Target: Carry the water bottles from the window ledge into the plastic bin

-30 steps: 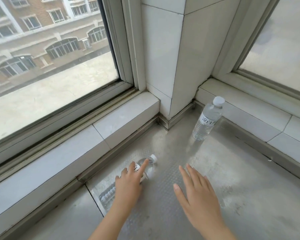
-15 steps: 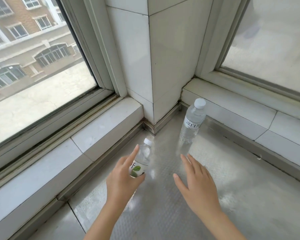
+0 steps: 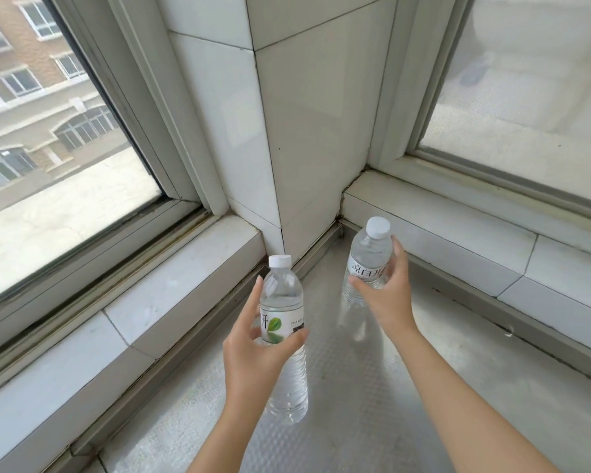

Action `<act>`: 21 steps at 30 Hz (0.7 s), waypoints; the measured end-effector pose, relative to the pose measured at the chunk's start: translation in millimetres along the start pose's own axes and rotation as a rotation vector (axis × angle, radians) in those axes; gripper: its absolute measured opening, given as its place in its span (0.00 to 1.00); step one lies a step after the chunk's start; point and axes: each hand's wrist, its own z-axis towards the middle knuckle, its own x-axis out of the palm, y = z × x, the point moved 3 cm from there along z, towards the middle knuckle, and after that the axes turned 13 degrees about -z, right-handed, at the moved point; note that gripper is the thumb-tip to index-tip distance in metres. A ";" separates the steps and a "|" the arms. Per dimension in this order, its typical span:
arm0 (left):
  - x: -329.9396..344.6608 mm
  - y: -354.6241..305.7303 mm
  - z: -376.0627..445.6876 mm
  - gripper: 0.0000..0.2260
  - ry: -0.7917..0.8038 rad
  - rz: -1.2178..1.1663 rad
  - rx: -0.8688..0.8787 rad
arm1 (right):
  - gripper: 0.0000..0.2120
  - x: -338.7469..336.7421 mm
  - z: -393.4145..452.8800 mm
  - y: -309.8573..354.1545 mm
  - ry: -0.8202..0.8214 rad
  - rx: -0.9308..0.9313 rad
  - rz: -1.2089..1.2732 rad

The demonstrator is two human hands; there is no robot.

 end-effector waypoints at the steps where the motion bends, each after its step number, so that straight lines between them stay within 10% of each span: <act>1: -2.2 0.6 -0.3 0.44 -0.004 0.000 -0.003 | 0.43 1.2 2.9 -0.6 0.004 -0.007 0.016; 21: -67.1 -73.2 -78.7 0.44 0.006 -0.132 0.079 | 0.41 -31.1 -165.6 102.1 -0.040 -0.053 0.010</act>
